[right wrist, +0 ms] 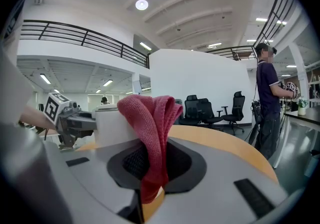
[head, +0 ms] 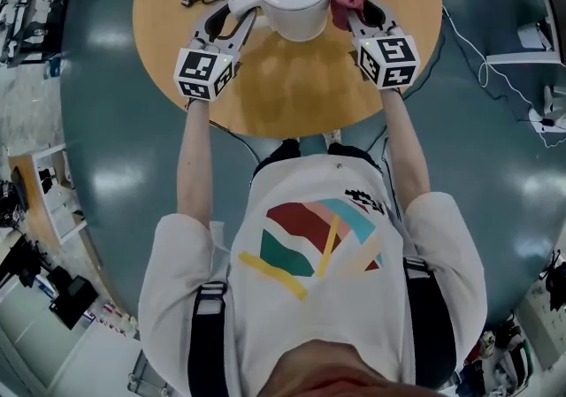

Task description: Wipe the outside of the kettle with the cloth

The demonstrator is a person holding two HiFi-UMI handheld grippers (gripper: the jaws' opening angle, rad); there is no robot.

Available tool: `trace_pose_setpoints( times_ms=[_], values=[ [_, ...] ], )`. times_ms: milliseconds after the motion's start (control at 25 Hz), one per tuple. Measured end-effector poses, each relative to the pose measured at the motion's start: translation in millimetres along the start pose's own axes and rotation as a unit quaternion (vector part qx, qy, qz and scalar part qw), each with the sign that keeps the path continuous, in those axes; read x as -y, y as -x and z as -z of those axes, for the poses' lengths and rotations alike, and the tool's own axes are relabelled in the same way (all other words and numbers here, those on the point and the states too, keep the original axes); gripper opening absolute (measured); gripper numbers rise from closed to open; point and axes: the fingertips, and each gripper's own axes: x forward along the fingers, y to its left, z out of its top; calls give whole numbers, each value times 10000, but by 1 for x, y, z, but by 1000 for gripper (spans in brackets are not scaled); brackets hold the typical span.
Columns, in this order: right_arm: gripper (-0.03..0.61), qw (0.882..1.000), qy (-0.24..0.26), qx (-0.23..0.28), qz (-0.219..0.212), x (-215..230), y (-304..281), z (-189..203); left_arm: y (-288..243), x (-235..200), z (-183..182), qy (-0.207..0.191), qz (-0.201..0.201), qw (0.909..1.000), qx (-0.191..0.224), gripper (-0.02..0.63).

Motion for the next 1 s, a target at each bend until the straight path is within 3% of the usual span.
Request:
trace_pose_setpoints(
  times_ms=[320, 640, 1000],
  values=[
    [48, 9992, -212, 40, -338, -70, 36, 52, 2, 3, 0, 38, -67, 10000, -26, 207],
    [47, 9971, 281, 169, -689, -149, -22, 86, 0, 2, 2, 63, -125, 9999, -7, 207],
    [47, 9978, 398, 195, -488, -146, -64, 105, -9, 5, 3, 54, -36, 9999, 100, 207]
  ],
)
